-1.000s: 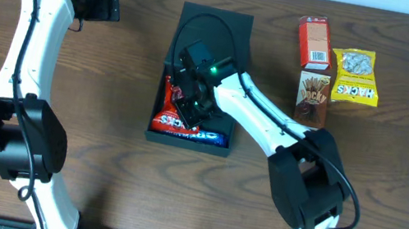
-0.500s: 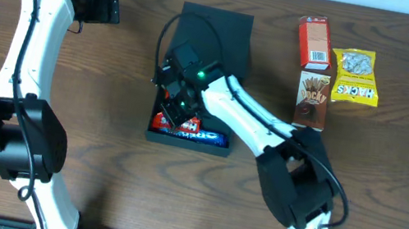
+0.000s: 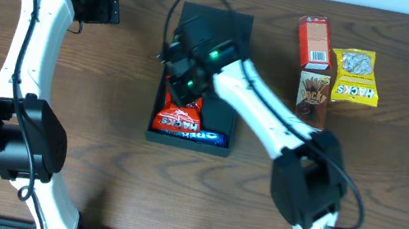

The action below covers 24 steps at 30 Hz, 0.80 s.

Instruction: Pack container

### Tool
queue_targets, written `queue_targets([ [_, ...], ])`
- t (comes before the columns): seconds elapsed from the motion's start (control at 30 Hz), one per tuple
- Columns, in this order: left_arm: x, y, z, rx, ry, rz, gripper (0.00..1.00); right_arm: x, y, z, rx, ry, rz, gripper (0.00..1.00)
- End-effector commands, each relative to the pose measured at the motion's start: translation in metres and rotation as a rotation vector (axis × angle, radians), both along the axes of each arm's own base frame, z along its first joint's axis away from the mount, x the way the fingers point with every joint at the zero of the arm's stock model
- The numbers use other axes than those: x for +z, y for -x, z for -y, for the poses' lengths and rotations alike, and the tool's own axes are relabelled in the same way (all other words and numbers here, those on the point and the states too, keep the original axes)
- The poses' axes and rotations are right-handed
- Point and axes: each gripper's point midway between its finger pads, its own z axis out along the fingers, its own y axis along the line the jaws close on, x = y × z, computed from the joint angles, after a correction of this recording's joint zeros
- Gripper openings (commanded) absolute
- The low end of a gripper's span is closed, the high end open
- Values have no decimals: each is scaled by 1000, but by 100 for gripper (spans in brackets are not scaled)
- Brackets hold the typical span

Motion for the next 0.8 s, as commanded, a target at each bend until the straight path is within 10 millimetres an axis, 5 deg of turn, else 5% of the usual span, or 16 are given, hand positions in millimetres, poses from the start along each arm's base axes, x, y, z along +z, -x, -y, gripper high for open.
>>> queue_targets([
  [0.0,-9,5,15,-44,95,-34,95,21,-22,46,-80,104,74,2],
  [0.07,-14,12,32,-83,186,-61,92,6,-14,71,-109,167,3,2],
  [0.1,-17,15,36,-89,203,-72,67,1,-11,78,-117,180,-24,1],
  [0.13,-27,22,39,-92,222,-103,26,-8,-6,88,-133,201,-58,2],
  [0.2,-43,32,40,-88,229,-149,6,-18,1,93,-136,201,-99,1],
  [0.43,-96,73,87,-146,496,-278,6,-46,18,80,-115,145,-159,2],
  [0.77,-129,109,128,-163,589,-391,6,-76,39,70,-76,154,-164,2],
])
